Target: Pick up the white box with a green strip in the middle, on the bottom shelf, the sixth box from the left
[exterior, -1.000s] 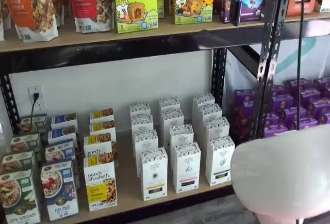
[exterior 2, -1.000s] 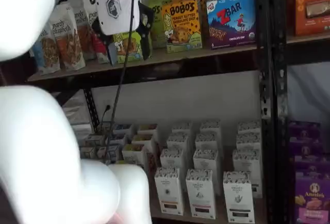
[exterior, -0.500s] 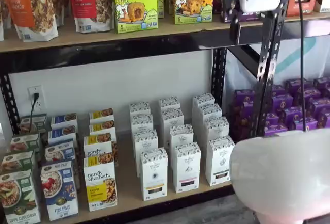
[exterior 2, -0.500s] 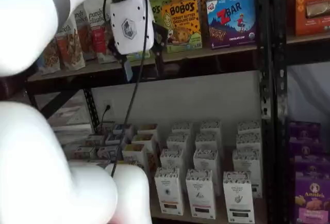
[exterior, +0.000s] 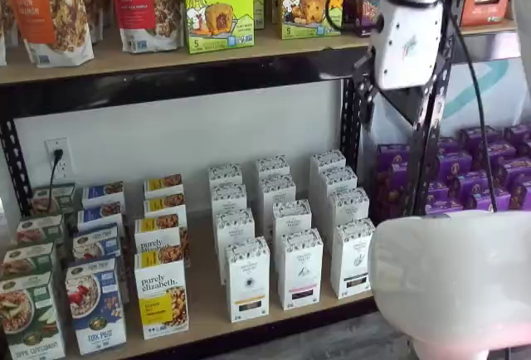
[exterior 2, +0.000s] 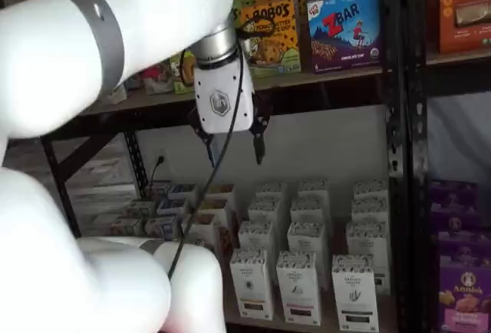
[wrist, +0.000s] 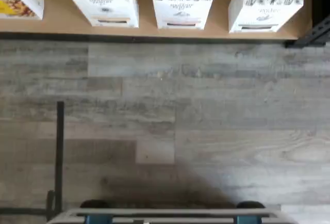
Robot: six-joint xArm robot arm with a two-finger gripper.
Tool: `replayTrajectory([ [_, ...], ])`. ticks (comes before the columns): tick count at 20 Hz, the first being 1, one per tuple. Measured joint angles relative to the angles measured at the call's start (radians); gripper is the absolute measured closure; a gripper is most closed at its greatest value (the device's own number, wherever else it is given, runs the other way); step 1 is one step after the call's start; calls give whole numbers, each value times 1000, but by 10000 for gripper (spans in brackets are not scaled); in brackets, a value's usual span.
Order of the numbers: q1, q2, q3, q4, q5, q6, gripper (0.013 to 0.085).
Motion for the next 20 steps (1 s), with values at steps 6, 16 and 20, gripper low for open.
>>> replayTrajectory([
  [6, -10, 29, 169, 32, -236, -24, 130],
  [16, -4, 185, 322, -17, -597, -5, 130],
  [20, -21, 266, 341, -33, -711, -11, 130],
])
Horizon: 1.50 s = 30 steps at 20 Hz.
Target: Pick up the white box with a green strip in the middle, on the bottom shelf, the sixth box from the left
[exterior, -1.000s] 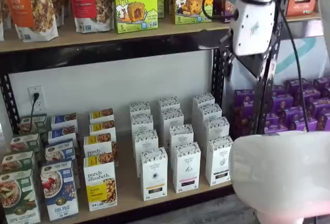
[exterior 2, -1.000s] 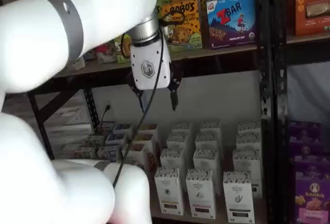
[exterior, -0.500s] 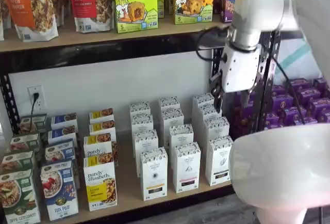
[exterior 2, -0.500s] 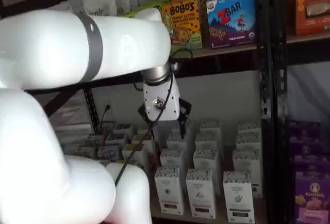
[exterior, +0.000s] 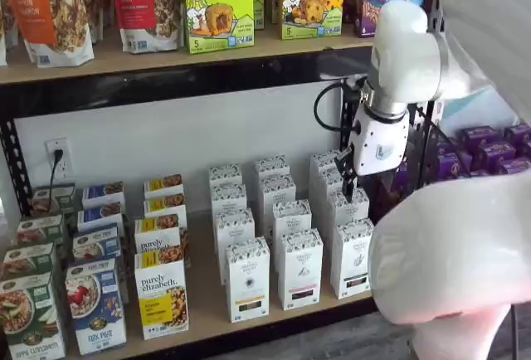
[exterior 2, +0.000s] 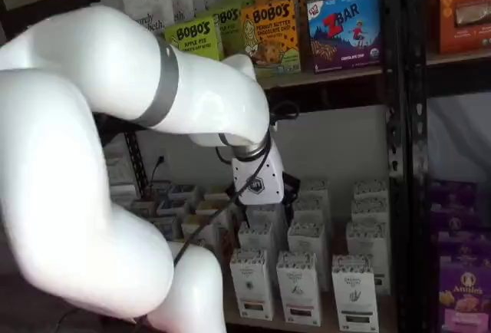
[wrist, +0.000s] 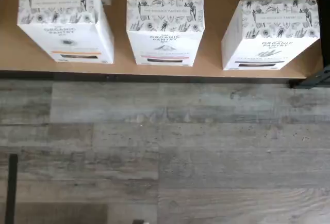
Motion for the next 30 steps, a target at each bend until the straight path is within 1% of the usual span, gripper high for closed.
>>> replayTrajectory([
  [3, -5, 56, 1, -22, -56, 10, 130],
  [4, -9, 77, 7, -12, -92, 0, 130],
  [6, -15, 132, 7, 28, -147, -38, 130],
  [7, -15, 164, 3, 32, -171, -41, 130],
  [13, -8, 331, -17, -59, -309, 41, 130],
  [16, -11, 430, -43, -54, -367, 33, 130],
  [20, -36, 571, -88, -31, -468, -12, 130],
  [26, -88, 792, -206, -60, -533, -38, 130],
  [27, -93, 817, -218, -57, -548, -45, 130],
  [30, -103, 904, -272, -11, -590, -101, 130],
])
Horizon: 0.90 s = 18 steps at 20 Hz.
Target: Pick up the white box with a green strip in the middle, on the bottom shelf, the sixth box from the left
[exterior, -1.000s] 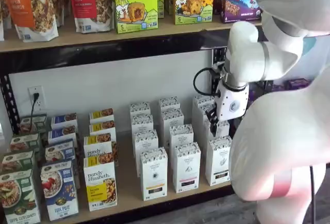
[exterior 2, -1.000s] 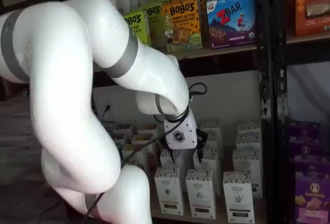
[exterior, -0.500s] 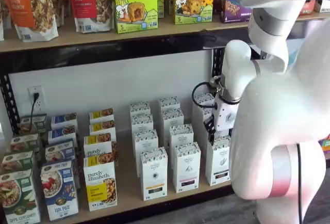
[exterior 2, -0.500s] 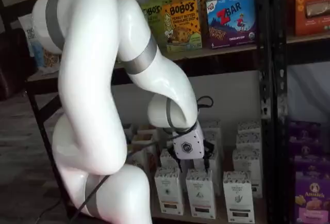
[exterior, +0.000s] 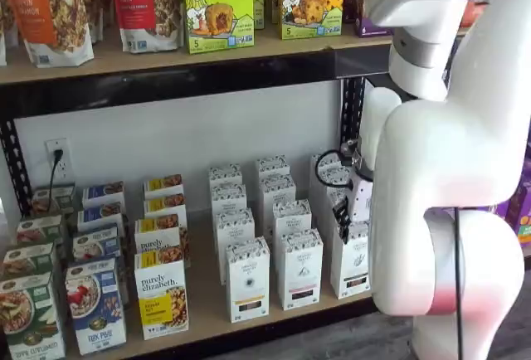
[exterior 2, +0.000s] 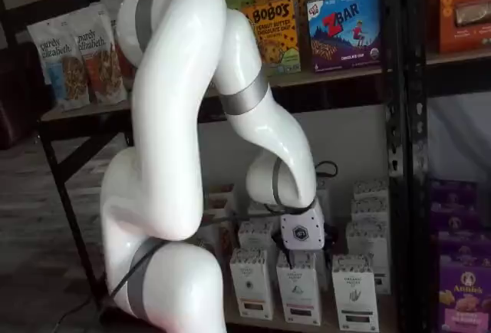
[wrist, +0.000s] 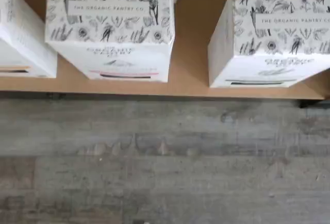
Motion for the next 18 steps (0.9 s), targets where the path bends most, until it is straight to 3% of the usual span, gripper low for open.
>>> replayTrajectory([
  [3, -10, 76, -65, 30, -13, -39, 130],
  [7, -26, 157, -146, 28, -16, -54, 130],
  [9, -28, 188, -180, 75, -18, -102, 130],
  [11, -33, 218, -214, 91, -15, -122, 130],
  [13, -37, 247, -242, 85, -20, -119, 130],
  [16, -34, 283, -277, 112, -30, -143, 130],
  [18, -36, 304, -295, 100, -42, -134, 130],
])
